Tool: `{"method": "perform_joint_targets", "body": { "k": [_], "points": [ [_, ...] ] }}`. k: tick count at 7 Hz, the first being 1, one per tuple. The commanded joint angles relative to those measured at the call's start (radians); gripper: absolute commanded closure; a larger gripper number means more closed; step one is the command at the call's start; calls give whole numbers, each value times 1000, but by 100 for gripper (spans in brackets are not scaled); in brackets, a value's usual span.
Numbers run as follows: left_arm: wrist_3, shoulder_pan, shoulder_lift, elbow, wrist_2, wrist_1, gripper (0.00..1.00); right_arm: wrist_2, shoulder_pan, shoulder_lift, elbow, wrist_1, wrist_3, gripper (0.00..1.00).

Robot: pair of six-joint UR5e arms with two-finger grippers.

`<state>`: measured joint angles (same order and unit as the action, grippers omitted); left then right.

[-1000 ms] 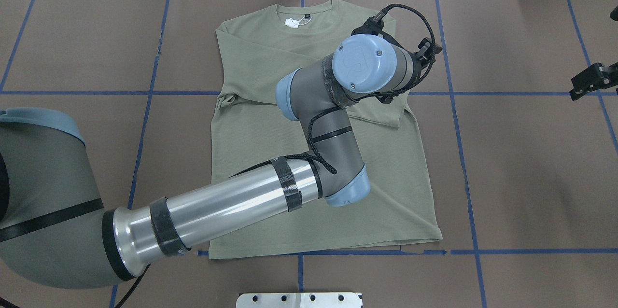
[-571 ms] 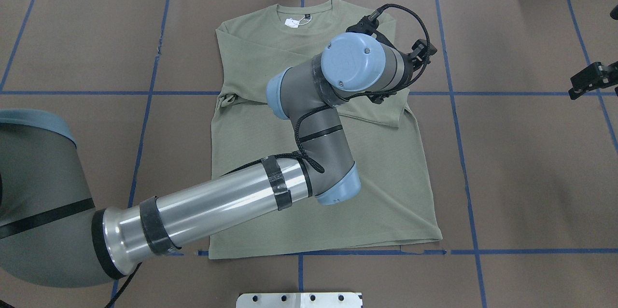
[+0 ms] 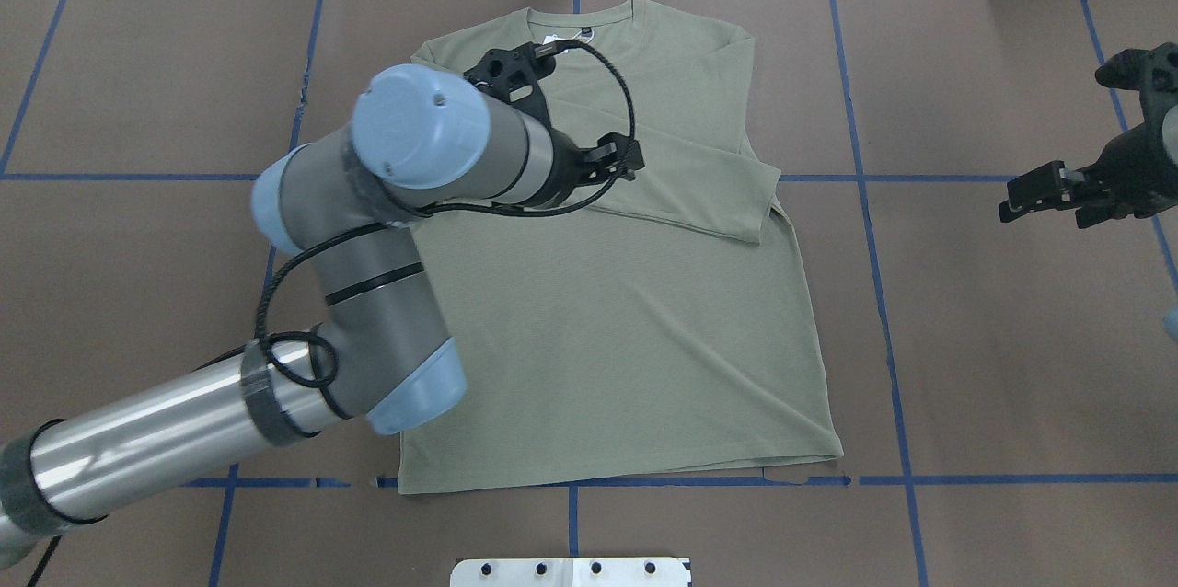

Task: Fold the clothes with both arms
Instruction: 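Release the sleeve with the left gripper while the right gripper moves to the hem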

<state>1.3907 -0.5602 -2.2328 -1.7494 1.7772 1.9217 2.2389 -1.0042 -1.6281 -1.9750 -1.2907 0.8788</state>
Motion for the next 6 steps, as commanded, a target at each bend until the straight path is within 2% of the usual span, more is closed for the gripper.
{"method": "perform_joint_targets", "body": {
  "k": [1,2,3,5,6],
  "points": [
    [-265,-23,154,-226,28,-172,0,-78,184,-24,-72,71,267,0],
    [-323,-26,213,-248,31,-168,0,-219,341,-24,-77,111,407,0],
    [-338,-26,222,-246,33,-167,0,-302,451,-13,-77,113,498,0],
    [-346,-20,225,-237,31,-164,0,-362,567,-9,-79,111,575,0],
    [-346,-21,225,-242,31,-164,0,-364,599,-6,-79,111,623,0]
  ]
}}
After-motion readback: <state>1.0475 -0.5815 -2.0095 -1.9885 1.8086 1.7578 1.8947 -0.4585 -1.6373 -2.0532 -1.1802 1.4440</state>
